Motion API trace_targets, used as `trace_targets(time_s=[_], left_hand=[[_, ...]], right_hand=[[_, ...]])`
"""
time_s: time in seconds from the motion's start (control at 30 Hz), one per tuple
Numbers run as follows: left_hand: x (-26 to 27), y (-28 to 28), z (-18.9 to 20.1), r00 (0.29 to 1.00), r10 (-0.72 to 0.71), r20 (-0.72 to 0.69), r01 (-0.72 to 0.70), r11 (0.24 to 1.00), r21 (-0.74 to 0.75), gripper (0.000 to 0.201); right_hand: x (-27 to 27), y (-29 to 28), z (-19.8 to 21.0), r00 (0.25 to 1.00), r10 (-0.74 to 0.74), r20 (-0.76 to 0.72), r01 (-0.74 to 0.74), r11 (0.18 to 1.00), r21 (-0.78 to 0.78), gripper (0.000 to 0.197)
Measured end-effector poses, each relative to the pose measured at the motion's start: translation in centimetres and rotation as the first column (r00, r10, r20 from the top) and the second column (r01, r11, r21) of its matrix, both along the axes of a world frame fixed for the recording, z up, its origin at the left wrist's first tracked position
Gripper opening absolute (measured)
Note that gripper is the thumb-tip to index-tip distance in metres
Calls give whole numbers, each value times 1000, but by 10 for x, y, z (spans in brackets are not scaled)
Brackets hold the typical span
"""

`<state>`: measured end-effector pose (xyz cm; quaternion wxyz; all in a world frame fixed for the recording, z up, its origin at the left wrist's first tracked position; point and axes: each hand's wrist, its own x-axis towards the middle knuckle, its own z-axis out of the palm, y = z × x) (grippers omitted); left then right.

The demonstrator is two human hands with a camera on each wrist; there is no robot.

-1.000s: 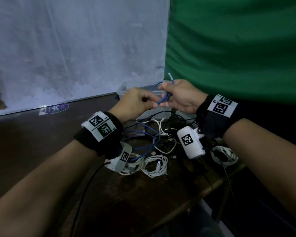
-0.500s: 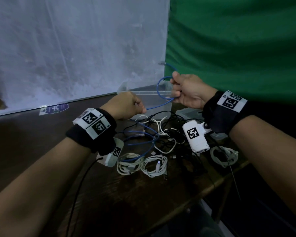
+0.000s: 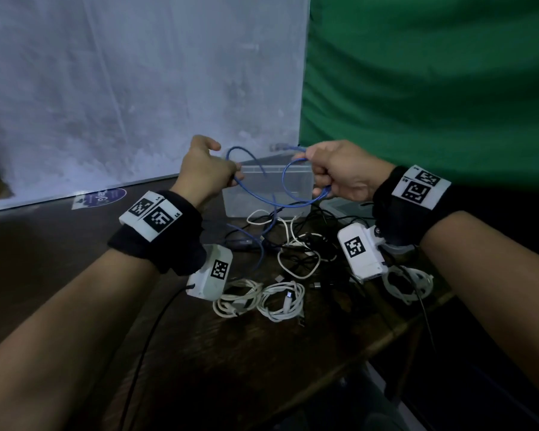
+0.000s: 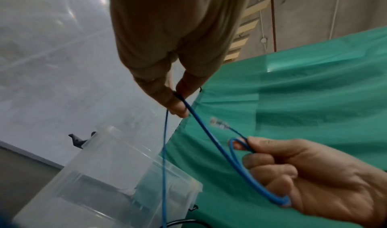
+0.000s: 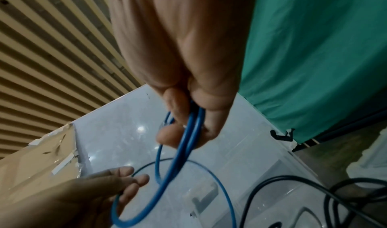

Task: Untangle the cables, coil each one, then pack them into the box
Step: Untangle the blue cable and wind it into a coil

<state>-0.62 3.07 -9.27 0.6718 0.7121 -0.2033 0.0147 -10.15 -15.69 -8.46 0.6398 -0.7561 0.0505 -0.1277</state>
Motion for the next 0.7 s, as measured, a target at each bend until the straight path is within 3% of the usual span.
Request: trace_targets(time_s=[0.13, 0.2, 0.33, 0.5, 0.6, 0.7], left_hand=[[0, -2, 4, 998, -27, -58, 21, 995, -102, 22], [-1, -3, 5, 999, -39, -15, 38, 997, -62, 11], [-3, -4, 4, 993, -78, 85, 76, 997, 36, 21], [-11, -1, 12, 943, -154, 296, 80, 965, 249, 17], [-16, -1, 19, 903, -195, 383, 84, 954, 288, 22], [-16, -4, 21, 912, -148, 382, 93, 983, 157, 19]], right_hand=[[2, -1, -4, 999, 20, -25, -22, 996, -83, 26], [5, -1, -5, 1000, 8, 7, -7, 988, -152, 24], [7, 3, -2, 977, -8, 212, 98, 904, -417, 20], [14, -2, 10, 918, -33, 395, 275, 771, -575, 18], [16, 6, 6, 930, 10, 368, 183, 853, -488, 18], [15, 16, 3, 947, 92, 307, 25, 934, -357, 21]])
